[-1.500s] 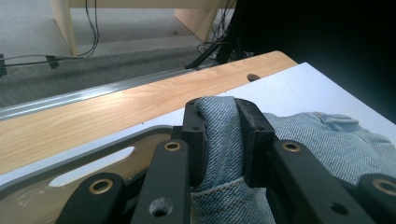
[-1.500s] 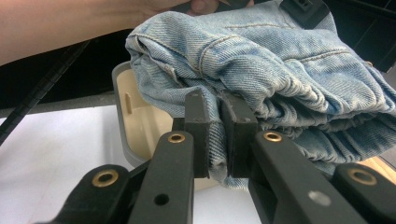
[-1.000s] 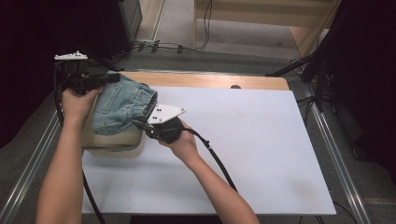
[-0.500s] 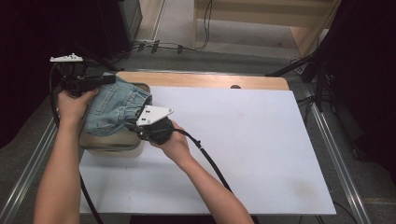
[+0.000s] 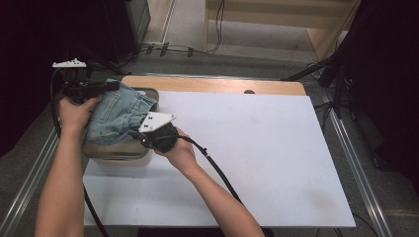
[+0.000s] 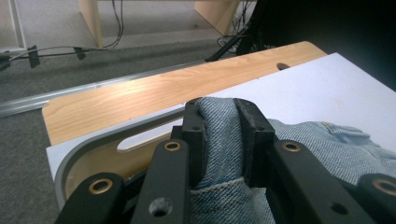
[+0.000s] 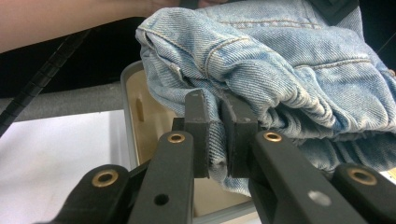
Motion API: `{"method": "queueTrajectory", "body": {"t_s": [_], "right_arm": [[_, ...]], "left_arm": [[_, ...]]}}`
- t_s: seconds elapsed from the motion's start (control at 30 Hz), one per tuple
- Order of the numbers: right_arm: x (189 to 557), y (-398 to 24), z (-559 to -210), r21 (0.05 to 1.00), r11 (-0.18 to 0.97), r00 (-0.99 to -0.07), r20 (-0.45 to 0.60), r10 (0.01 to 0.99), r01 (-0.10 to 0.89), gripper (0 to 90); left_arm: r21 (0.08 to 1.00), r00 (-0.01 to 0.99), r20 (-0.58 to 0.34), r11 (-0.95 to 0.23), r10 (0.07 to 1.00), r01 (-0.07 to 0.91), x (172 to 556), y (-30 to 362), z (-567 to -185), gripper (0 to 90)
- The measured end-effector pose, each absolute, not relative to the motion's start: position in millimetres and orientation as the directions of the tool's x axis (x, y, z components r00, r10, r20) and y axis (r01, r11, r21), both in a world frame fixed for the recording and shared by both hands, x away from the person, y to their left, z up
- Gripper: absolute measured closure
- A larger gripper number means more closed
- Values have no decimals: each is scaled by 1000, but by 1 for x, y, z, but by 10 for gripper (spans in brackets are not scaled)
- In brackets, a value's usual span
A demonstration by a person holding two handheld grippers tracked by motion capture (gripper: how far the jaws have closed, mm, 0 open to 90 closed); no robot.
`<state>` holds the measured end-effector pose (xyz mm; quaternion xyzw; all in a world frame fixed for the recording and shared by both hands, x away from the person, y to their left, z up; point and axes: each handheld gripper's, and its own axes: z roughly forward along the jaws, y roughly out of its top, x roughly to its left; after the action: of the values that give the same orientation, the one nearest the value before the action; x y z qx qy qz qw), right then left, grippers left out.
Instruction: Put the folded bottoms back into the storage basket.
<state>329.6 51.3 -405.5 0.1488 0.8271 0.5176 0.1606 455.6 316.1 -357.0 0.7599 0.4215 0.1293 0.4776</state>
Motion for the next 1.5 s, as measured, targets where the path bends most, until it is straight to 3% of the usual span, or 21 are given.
{"method": "queueTrajectory", "body": {"t_s": [0.73,0.8,0.87,0.9,0.93,1.1,1.17,1.23,1.27,1.47,1.5], "right_arm": [[334,68,-420,885,451,-915,-81,394,115,804],[334,68,-422,880,457,-918,-70,390,127,715],[336,68,-423,880,448,-922,-31,386,158,510],[336,68,-423,880,448,-922,-31,386,158,510],[337,67,-424,872,464,-916,-52,399,153,302],[339,60,-421,875,447,-903,-28,428,184,192],[340,56,-417,885,425,-902,-12,432,191,157],[340,54,-414,890,410,-900,-1,436,198,144],[340,51,-412,893,403,-898,1,440,199,95],[337,28,-402,912,368,-903,7,429,182,70],[336,26,-401,911,370,-898,-2,440,180,7]], "left_arm": [[822,609,-178,-224,773,524,459,323,-372,745],[806,599,-184,-229,779,546,460,323,-375,683],[799,593,-186,-230,784,555,460,323,-376,566],[796,602,-201,-229,773,561,460,324,-377,566],[800,600,-223,-208,769,563,460,325,-378,408],[821,617,-233,-189,752,539,457,322,-377,282],[824,617,-220,-194,756,532,455,316,-374,143],[826,623,-211,-203,753,525,453,313,-373,90],[829,628,-209,-205,749,520,452,310,-372,16],[845,684,-159,-260,712,467,439,288,-366,0],[848,694,-150,-269,705,457,437,284,-365,0]]}}
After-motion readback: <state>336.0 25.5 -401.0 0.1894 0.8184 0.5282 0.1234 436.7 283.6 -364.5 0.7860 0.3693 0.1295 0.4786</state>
